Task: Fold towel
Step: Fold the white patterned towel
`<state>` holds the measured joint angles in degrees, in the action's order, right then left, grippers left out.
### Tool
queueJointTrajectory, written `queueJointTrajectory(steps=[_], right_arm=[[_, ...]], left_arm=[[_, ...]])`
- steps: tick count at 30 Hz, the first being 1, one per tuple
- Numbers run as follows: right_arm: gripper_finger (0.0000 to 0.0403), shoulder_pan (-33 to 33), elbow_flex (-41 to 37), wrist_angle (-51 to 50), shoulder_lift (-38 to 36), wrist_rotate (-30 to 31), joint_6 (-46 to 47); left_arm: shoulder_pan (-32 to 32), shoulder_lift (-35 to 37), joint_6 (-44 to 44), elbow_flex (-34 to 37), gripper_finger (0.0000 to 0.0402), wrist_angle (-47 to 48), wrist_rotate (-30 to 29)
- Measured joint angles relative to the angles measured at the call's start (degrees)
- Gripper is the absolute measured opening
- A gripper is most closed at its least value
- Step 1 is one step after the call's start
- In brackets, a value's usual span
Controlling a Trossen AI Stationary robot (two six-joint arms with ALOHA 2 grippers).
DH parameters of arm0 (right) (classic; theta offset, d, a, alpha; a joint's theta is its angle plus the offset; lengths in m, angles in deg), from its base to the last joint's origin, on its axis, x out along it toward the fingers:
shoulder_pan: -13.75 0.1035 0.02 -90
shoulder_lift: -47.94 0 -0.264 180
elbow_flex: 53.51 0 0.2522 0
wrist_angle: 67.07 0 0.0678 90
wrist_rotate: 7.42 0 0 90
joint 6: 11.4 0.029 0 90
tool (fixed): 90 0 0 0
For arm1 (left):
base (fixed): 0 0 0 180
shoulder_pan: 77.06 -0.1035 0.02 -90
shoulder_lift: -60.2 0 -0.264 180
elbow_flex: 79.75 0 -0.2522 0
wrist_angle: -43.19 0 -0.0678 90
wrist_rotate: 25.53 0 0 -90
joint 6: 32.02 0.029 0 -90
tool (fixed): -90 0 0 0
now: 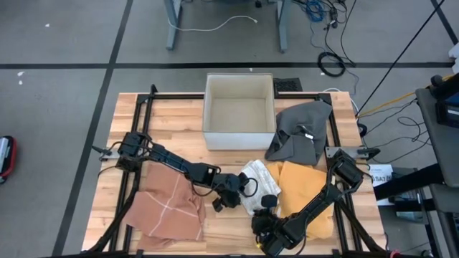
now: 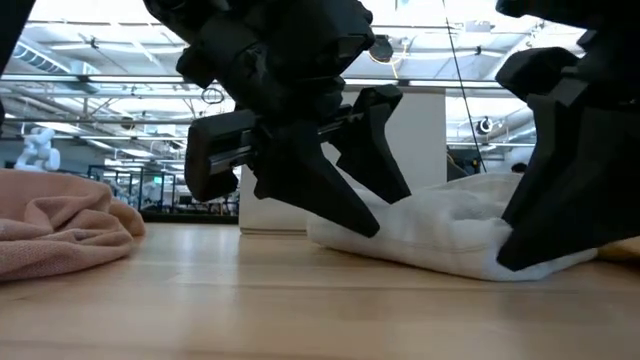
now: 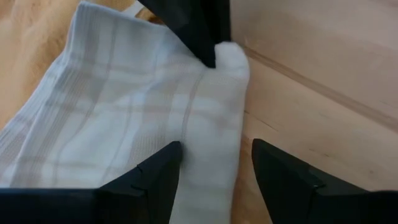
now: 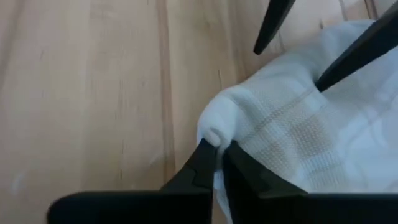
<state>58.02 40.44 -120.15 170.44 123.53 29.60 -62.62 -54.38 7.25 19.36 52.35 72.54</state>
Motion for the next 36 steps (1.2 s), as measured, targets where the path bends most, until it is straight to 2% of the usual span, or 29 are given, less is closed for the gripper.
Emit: queueJointTrajectory(steps=[8, 12, 16, 24, 28, 34, 36], right_arm=[[0.0003, -0.4, -0.1, 0.0, -4.5, -0.8, 3.4], [0.0002, -0.3, -0.1, 0.0, -8.1, 1.4, 3.9], [0.0001, -0.8, -0.1, 0.0, -11.1, 2.8, 3.9], [0.0, -1.3, -0.1, 0.2, -12.5, 3.8, 3.7], [0.0, -1.4, -0.1, 0.1, -12.5, 3.8, 3.5], [0.0013, -0.8, -0.1, -0.1, -12.9, 2.9, 2.9], [0.0027, -0.3, 0.0, -0.2, -13.4, 3.0, 2.7]], left_arm=[[3.0, 0.0, 1.2, 0.0, 0.0207, 0.0, -5.9], [5.0, 0.0, 0.5, 0.0, 0.0207, -2.4, -11.2], [6.6, 0.1, -2.8, 0.0, 0.0207, -6.9, -19.5], [7.3, 0.1, -11.5, 0.0, 0.0203, -10.9, -22.3], [6.8, 0.1, -13.3, 0.0, 0.0162, -12.0, -22.6], [6.0, 0.1, -10.8, 0.0, 0.004, -11.1, -21.8], [6.0, 0.1, -9.2, -0.1, 0.0036, -10.5, -21.9]])
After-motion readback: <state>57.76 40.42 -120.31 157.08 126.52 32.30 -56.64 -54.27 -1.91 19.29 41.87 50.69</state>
